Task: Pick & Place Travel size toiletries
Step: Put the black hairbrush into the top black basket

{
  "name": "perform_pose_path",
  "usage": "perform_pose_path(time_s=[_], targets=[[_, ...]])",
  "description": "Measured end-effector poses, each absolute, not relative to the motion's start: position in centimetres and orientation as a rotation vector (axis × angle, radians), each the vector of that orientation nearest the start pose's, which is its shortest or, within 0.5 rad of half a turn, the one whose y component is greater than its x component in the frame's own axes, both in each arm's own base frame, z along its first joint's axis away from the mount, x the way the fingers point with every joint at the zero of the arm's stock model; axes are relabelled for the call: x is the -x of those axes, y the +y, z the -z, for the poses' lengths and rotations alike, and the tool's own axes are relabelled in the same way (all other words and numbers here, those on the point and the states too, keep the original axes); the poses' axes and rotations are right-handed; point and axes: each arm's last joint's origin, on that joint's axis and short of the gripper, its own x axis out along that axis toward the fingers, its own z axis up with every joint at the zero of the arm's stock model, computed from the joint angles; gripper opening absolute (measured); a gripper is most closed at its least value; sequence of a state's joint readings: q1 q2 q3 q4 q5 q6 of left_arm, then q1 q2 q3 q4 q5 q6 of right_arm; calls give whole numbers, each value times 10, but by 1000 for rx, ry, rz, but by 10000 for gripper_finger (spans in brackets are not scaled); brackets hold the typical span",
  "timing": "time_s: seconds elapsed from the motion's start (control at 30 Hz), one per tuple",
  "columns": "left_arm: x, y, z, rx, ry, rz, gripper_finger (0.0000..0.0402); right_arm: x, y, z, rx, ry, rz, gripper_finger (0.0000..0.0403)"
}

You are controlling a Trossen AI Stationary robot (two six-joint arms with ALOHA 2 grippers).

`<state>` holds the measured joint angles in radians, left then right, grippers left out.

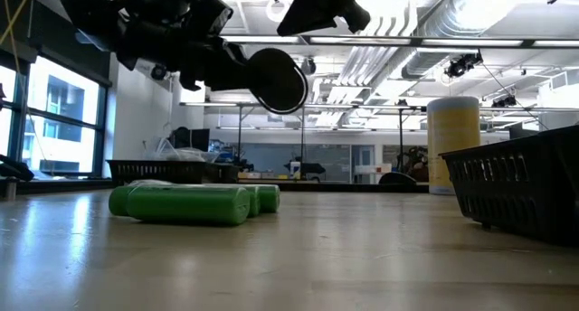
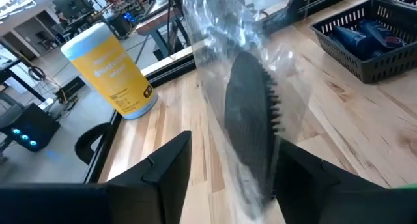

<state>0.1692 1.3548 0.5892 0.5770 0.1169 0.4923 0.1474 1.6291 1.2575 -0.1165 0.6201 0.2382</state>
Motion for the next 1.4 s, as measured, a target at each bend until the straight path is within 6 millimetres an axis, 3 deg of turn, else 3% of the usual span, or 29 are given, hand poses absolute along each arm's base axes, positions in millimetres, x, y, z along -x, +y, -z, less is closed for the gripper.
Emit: perform_pose_path(time_s=[0.37,0.63,1.4], targets=[[-273,43,-217,-464,197,-4,91,-365,37,-291,-45,398,514,2],[-273,43,-217,-463,197,-2,50,-365,37,-291,-45,398,514,2],[-272,43,-215,-467,215,8,32,-365,38,-291,-33,405,492,17]])
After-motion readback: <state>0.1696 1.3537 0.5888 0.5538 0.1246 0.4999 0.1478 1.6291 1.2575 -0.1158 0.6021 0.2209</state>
